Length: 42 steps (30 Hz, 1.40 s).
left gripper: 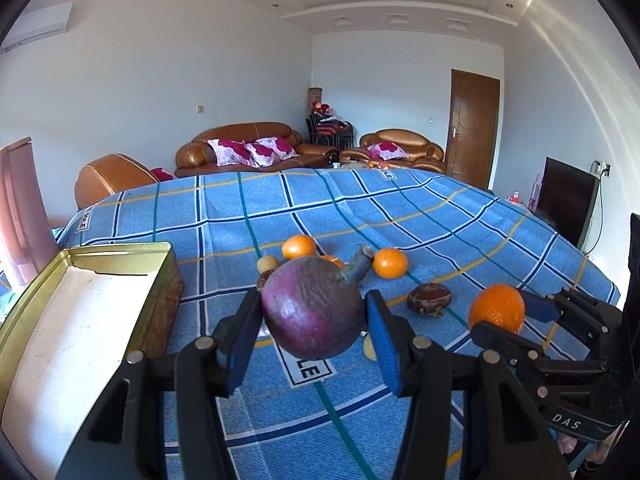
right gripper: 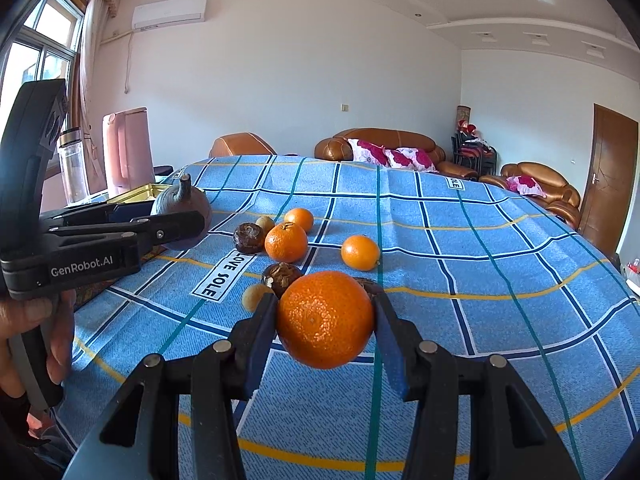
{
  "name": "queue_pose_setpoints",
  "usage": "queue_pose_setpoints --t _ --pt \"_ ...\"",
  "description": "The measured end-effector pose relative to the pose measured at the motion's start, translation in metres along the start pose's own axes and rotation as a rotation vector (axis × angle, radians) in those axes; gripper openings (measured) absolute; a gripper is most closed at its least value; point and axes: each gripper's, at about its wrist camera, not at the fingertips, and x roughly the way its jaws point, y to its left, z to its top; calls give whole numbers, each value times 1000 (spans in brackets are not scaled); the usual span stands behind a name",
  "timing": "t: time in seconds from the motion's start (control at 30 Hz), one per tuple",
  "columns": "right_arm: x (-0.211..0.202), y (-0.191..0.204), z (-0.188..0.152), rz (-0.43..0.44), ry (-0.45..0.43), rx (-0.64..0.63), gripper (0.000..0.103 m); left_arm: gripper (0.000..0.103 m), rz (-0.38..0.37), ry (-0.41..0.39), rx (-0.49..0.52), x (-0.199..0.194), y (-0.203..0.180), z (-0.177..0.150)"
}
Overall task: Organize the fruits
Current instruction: 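Lift and carry the purple fruit and the orange toward the gold tin with both tools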
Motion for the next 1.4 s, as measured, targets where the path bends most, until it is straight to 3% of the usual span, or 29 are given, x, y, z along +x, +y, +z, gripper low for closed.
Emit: queue_pose_setpoints --t 1.4 --pt "-23 9 -8 -2 -139 -54 50 54 35 -141 -1 -26 -2 -2"
